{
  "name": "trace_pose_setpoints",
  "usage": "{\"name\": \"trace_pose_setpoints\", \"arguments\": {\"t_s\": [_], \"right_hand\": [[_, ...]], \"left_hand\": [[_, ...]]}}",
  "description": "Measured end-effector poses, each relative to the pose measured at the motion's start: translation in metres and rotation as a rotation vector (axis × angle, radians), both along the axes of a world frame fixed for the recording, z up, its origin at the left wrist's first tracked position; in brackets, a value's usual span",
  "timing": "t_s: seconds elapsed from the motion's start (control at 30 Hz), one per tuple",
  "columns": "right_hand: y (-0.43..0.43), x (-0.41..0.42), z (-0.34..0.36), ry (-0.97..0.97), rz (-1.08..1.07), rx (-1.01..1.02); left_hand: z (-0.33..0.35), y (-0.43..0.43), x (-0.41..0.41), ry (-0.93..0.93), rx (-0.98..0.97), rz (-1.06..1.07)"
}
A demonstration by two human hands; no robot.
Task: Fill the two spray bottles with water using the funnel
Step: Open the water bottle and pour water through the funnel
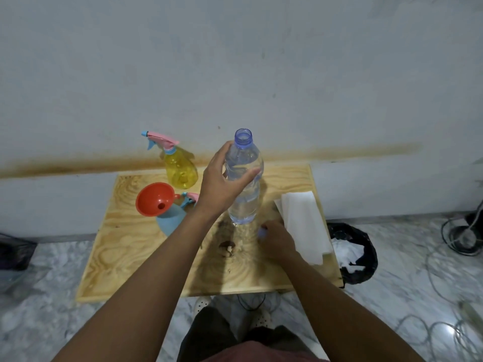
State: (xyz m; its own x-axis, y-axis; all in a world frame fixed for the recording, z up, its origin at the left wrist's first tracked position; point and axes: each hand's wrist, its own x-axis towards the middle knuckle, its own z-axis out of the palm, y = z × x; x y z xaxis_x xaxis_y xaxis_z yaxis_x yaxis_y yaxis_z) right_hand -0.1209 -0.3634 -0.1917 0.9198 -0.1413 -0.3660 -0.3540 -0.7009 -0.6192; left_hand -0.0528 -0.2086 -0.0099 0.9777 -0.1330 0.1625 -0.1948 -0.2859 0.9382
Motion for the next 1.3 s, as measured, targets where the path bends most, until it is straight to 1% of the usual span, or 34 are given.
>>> {"name": "trace_pose_setpoints", "arguments": {"t_s": [0.13, 0.23, 0.27, 0.3, 0.37, 0.4, 0.43, 0.47, 0.6, 0.77, 0.87, 1.07, 1.2, 1.3], "right_hand": [[-0.004, -0.001, -0.007, 0.043, 0.031, -0.029], [-0.008, 0.003, 0.012, 0.034, -0.008, 0.007], [-0.008, 0.006, 0.024, -0.031, -0.062, 0.033], [-0.008, 0.009, 0.04, -0.139, -0.123, 0.074], [-0.007, 0.012, 0.075, -0.408, -0.19, 0.206], [-0.006, 0.013, 0.092, -0.521, -0.171, 0.269], [-0.005, 0.015, 0.106, -0.593, -0.134, 0.31], [-0.002, 0.018, 0.117, -0.625, -0.096, 0.335], [0.015, 0.036, 0.137, -0.655, -0.014, 0.417], [0.035, 0.048, 0.14, -0.806, -0.12, 0.562], [0.039, 0.054, 0.138, -0.819, -0.127, 0.589], [0.047, 0.061, 0.135, -0.833, -0.123, 0.549], [0.049, 0.066, 0.131, -0.875, -0.134, 0.524], [0.046, 0.068, 0.13, -0.873, -0.149, 0.529]], "left_hand": [[0.0, 0.0, -0.001, 0.012, -0.01, -0.006], [-0.001, 0.001, -0.001, 0.012, -0.021, -0.016], [-0.001, 0.001, -0.002, 0.013, -0.018, -0.02], [-0.001, 0.001, -0.001, 0.016, -0.013, -0.021], [0.001, 0.001, -0.001, 0.023, 0.009, -0.021], [0.002, 0.001, -0.001, 0.029, 0.025, -0.023], [0.004, 0.002, -0.001, 0.035, 0.042, -0.029], [0.007, 0.003, -0.001, 0.041, 0.064, -0.039], [0.018, 0.011, 0.001, 0.036, 0.145, -0.081], [0.027, 0.025, 0.01, 0.076, 0.167, -0.136], [0.03, 0.03, 0.013, 0.107, 0.151, -0.152], [0.032, 0.031, 0.012, 0.148, 0.089, -0.141], [0.037, 0.03, 0.01, 0.15, 0.095, -0.128], [0.043, 0.043, 0.009, 0.143, 0.105, -0.045]]}}
